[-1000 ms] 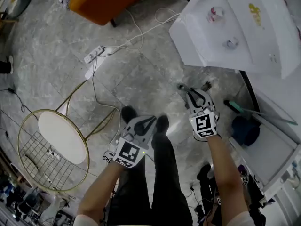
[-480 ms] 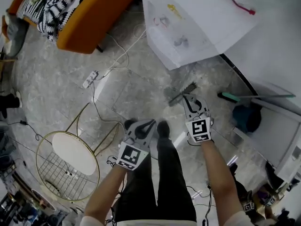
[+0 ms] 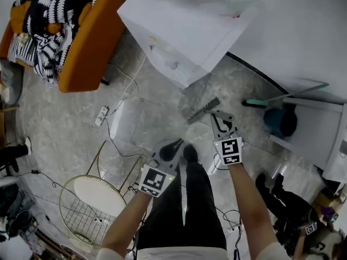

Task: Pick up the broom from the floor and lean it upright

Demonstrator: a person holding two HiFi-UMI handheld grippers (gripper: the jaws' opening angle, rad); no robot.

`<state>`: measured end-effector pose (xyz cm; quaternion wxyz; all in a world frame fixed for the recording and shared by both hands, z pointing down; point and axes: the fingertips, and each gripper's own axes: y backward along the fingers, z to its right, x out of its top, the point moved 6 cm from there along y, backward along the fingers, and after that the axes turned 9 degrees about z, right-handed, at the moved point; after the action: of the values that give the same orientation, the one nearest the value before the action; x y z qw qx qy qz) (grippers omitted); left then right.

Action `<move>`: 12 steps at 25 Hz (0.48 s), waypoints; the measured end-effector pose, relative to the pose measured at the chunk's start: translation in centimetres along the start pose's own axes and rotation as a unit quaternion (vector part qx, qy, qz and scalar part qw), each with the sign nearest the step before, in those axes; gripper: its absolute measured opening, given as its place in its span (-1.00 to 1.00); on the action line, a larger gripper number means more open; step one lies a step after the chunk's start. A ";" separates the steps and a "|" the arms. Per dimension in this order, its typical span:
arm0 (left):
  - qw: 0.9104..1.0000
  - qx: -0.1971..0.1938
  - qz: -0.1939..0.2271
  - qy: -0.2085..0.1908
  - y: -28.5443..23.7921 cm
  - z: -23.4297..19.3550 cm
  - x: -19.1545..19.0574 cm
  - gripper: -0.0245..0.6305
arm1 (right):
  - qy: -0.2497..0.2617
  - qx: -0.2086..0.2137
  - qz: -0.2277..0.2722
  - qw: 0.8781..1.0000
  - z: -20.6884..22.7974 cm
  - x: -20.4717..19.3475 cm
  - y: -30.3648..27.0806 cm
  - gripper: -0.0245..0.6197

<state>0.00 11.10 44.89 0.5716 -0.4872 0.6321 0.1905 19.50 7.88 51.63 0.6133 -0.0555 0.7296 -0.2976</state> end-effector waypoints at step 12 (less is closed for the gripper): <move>0.996 -0.081 -0.016 -0.030 -4.6 0.5 3.5 -0.89 | -0.050 -0.108 -0.005 0.993 7.5 0.3 2.1 -0.69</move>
<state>4.55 8.06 43.01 0.5518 -0.5363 0.5892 0.2463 26.97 6.74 49.78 0.6377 -0.1398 0.7256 -0.2175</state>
